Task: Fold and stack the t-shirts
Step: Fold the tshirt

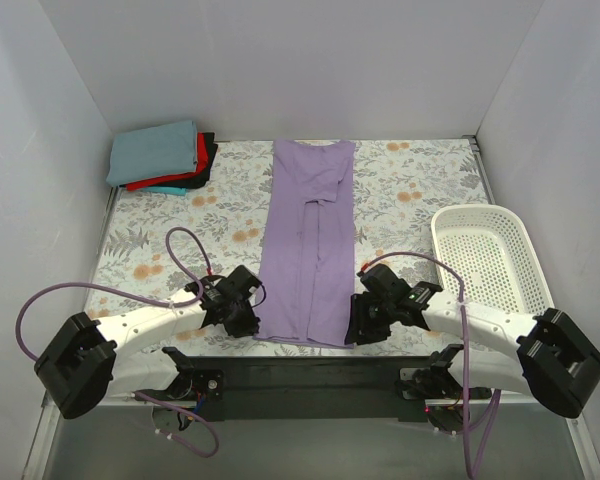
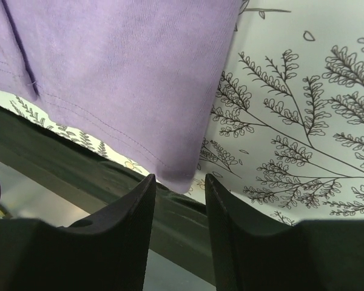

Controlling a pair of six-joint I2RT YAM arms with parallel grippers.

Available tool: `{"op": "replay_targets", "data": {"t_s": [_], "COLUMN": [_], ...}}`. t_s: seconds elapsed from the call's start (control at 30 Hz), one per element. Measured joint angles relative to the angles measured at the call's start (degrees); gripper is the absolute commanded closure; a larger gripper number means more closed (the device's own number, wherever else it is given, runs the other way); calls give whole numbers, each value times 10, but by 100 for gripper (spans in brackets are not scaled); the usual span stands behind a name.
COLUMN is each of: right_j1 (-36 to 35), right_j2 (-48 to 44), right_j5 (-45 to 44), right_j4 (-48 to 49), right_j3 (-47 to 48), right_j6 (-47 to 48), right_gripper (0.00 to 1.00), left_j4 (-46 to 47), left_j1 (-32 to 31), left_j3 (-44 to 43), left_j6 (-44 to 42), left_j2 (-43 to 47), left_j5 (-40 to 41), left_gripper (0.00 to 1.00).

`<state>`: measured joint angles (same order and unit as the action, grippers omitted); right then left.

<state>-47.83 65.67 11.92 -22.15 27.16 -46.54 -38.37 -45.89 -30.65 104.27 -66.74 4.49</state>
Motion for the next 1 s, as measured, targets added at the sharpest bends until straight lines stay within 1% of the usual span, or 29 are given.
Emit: {"op": "replay_targets", "data": {"t_s": [0.1, 0.17, 0.2, 0.23, 0.33, 0.53, 0.7, 0.83, 1.0], "right_j1": [1, 1, 1, 1, 1, 1, 1, 1, 1], "right_j2": [2, 4, 6, 9, 19, 15, -18, -34, -18], "right_j5": [2, 5, 5, 7, 5, 1, -18, -41, -57], "right_j4": [9, 16, 20, 22, 28, 22, -36, -94, -116], "right_j3": [-3, -6, -7, -8, -9, -9, -5, 21, 65], "right_j6": [0, -2, -2, -2, 0, 13, 41, 63, 82], "right_gripper": [59, 67, 72, 85, 99, 99, 99, 99, 99], "left_j4": [8, 12, 14, 15, 20, 29, 12, -13, -35], "left_j1": [-4, -6, -7, -9, -13, -35, -68, -78, -79], "left_j3": [3, 4, 4, 4, 5, 2, -9, -24, -63], "left_j6": [0, 1, 1, 0, 0, -5, -5, -5, -14], "left_j2": [0, 0, 0, 0, -1, -6, -13, -12, -22], "left_j5": [-5, -8, -9, -9, -11, -19, -20, -19, -9], "left_gripper": [91, 96, 97, 100, 100, 100, 100, 100, 100]}}
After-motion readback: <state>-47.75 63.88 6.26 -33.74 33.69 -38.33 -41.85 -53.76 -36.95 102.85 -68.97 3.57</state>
